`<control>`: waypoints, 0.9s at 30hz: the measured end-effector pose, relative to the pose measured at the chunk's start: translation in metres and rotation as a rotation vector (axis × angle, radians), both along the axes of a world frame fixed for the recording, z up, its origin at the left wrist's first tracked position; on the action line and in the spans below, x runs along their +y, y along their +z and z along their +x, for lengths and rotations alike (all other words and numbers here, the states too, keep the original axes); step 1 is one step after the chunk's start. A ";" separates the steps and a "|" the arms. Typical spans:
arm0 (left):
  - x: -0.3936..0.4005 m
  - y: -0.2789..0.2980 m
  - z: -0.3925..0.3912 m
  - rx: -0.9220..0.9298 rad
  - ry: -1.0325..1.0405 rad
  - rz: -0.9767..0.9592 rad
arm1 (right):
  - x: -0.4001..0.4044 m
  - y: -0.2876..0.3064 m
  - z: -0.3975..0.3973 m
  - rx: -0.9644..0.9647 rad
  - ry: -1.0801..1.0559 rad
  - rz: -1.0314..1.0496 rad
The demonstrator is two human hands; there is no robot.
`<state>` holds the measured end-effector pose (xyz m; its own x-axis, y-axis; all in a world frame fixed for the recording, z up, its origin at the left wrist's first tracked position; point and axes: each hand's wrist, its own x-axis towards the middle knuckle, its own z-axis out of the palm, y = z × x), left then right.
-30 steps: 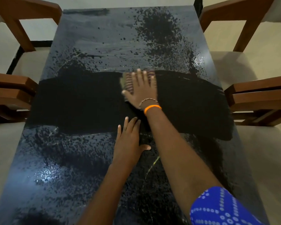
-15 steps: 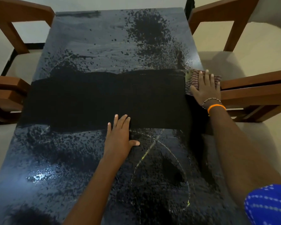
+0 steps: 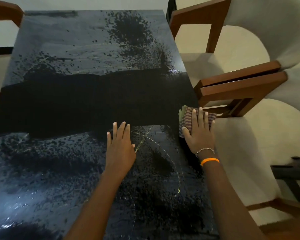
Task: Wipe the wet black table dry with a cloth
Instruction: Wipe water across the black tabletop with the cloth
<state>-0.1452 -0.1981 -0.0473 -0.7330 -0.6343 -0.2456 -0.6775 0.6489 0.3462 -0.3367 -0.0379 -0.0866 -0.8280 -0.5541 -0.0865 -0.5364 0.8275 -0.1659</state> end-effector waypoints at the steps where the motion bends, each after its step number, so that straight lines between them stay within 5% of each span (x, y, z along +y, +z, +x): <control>1: 0.000 0.001 0.005 0.000 0.006 -0.004 | -0.010 0.000 0.006 0.010 0.000 -0.006; 10: -0.080 0.012 0.134 -0.049 0.186 -0.079 | -0.193 0.005 0.164 -0.053 0.331 -0.044; 16: -0.078 0.012 0.133 0.015 0.191 -0.055 | -0.211 0.001 0.181 0.000 0.350 -0.062; 23: -0.167 0.002 0.274 -0.016 0.415 -0.042 | -0.350 0.002 0.330 -0.054 0.625 -0.063; 27: -0.188 -0.007 0.310 -0.002 0.477 0.025 | -0.390 -0.004 0.340 0.024 0.790 -0.031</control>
<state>0.1649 -0.3856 -0.0547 -0.3607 -0.8938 -0.2663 -0.8985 0.2564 0.3563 0.0038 -0.4281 -0.0901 -0.1899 -0.9806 -0.0486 -0.9669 0.1954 -0.1640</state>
